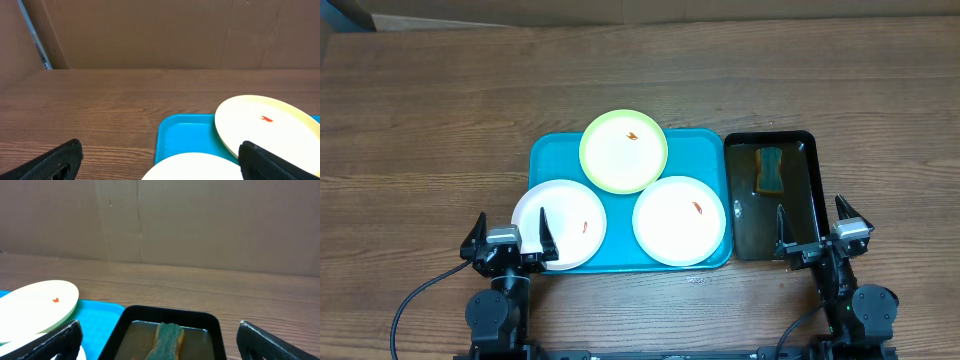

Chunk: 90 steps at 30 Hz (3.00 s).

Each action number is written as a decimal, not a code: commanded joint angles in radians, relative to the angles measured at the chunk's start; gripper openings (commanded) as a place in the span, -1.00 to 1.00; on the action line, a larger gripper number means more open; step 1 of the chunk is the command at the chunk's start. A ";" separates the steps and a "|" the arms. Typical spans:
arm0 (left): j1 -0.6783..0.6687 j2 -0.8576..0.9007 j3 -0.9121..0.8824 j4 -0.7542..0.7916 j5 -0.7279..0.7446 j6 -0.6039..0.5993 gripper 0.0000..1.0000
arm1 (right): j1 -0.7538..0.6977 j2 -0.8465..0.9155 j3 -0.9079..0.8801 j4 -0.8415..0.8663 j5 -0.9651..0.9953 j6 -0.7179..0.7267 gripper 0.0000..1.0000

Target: Clean dirty plates on tray and stack at the side

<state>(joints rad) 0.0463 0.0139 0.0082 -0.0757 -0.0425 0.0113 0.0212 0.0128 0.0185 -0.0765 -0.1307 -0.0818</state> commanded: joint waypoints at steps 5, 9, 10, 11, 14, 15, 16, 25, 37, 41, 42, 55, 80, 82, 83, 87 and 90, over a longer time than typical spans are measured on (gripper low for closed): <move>0.000 -0.008 -0.003 0.003 -0.016 0.019 1.00 | -0.004 -0.010 -0.011 0.005 -0.002 -0.005 1.00; 0.000 -0.008 -0.003 0.004 -0.016 0.019 1.00 | -0.004 -0.010 -0.011 0.010 -0.008 0.016 1.00; 0.000 -0.008 -0.003 0.011 -0.010 0.016 1.00 | -0.004 -0.010 -0.010 0.008 -0.005 0.043 1.00; 0.000 -0.008 -0.003 0.039 -0.001 -0.007 1.00 | -0.004 -0.010 -0.008 0.004 -0.005 0.064 1.00; 0.000 -0.008 0.014 0.085 0.053 -0.177 1.00 | -0.004 -0.010 0.040 -0.035 -0.002 0.113 1.00; 0.000 -0.008 0.029 0.079 0.056 -0.225 1.00 | -0.004 -0.007 0.072 -0.060 -0.001 0.116 1.00; 0.000 -0.006 0.059 0.061 0.065 -0.260 1.00 | -0.004 0.010 0.134 -0.101 0.018 0.117 1.00; 0.000 0.309 0.503 -0.311 0.294 -0.248 1.00 | -0.004 0.468 0.628 -0.393 0.051 0.134 1.00; -0.001 1.292 1.650 -1.381 0.502 -0.071 1.00 | -0.004 1.466 1.605 -1.250 -0.106 0.112 1.00; -0.011 1.412 1.715 -1.419 0.543 -0.084 0.01 | -0.004 1.561 1.638 -1.305 -0.193 0.130 0.76; -0.021 1.429 1.712 -1.432 0.525 -0.089 -0.06 | -0.004 1.577 1.636 -1.323 -0.184 0.142 0.64; -0.370 1.458 1.348 -1.296 0.327 -0.341 -0.17 | 0.006 1.602 1.562 -1.315 0.011 0.265 0.37; -0.603 1.561 1.028 -0.776 0.120 -0.620 -0.19 | 0.087 1.635 0.978 -0.554 0.182 0.291 0.37; -0.603 1.570 1.028 -0.767 0.121 -0.620 -0.17 | 0.089 1.635 0.933 -0.487 0.178 0.292 0.35; -0.603 1.574 1.028 -0.763 0.121 -0.620 -0.17 | 0.089 1.635 0.914 -0.463 0.178 0.292 0.31; -0.603 1.578 1.028 -0.753 0.120 -0.620 -0.17 | 0.089 1.636 0.834 -0.372 0.174 0.292 0.25; -0.603 1.578 1.028 -0.745 0.120 -0.620 -0.17 | 0.089 1.636 0.796 -0.333 0.151 0.292 0.25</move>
<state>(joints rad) -0.5503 1.5806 1.0389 -0.8284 0.0921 -0.5972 0.1055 1.6451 0.8463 -0.4305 0.0311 0.2089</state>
